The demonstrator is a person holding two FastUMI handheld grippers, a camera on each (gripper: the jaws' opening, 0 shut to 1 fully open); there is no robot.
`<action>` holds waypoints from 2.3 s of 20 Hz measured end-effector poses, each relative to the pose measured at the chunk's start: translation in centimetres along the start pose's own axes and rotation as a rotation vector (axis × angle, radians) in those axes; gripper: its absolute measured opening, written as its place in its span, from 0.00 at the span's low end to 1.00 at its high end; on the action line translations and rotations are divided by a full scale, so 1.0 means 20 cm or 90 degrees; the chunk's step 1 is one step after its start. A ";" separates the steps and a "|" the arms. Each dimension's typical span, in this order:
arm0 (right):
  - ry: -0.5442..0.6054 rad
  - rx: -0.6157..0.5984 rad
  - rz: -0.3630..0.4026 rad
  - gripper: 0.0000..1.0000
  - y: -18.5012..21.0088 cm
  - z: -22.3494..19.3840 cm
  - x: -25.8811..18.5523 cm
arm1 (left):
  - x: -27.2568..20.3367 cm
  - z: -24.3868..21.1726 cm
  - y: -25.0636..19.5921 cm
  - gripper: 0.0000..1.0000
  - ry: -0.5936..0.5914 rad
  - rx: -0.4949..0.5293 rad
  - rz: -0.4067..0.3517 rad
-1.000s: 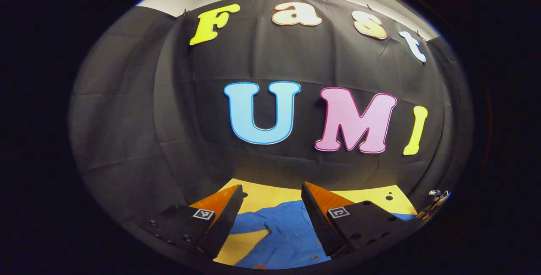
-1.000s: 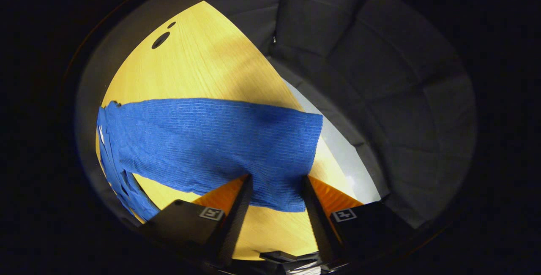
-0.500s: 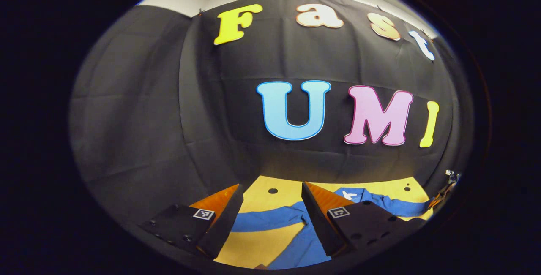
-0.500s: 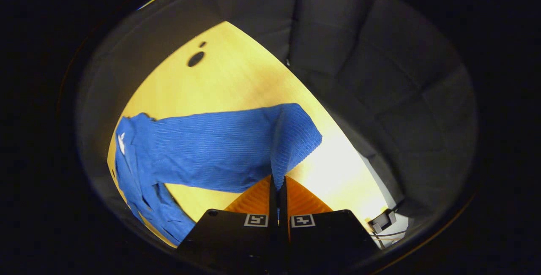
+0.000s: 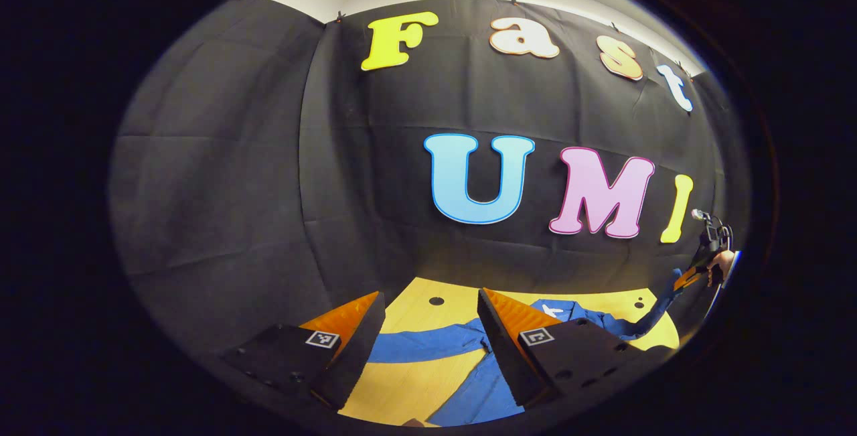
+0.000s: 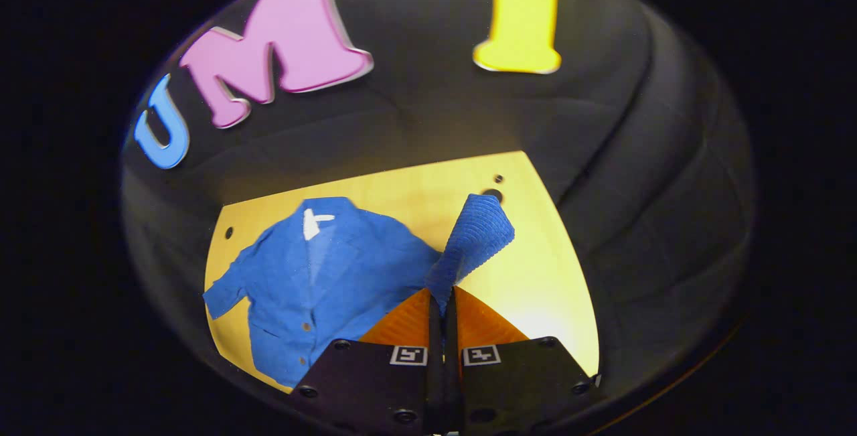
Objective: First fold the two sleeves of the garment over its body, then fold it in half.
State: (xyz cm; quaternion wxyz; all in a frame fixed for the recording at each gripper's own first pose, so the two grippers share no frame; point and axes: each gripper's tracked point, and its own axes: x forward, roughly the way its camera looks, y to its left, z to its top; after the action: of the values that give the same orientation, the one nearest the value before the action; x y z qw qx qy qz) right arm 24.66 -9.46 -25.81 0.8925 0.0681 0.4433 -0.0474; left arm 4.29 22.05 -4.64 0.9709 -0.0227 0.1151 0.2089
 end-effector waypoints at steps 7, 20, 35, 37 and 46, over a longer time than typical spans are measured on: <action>0.029 -0.005 0.139 0.04 0.74 -0.05 0.23 | -0.06 -0.07 0.11 0.80 0.012 -0.032 0.031; 0.171 0.180 0.321 0.04 1.72 -0.53 1.06 | 0.12 -0.35 0.13 0.81 0.112 -0.056 0.109; 0.114 0.033 0.466 0.84 1.53 -0.39 0.57 | 0.72 -0.87 0.16 0.83 0.311 -0.084 0.080; 0.084 -0.018 0.478 0.89 1.38 -0.36 0.35 | 0.89 -0.97 0.24 0.83 0.354 -0.098 0.076; 0.068 0.057 0.391 0.90 0.59 -0.59 -0.24 | 1.44 -1.60 0.72 0.83 0.569 -0.088 0.172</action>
State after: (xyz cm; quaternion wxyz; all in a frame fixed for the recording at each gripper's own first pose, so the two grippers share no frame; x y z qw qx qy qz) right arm 14.33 4.18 -28.10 0.8368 0.2404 0.4455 0.2086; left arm 16.98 43.65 -42.44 0.7863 -0.1596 0.5098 0.3105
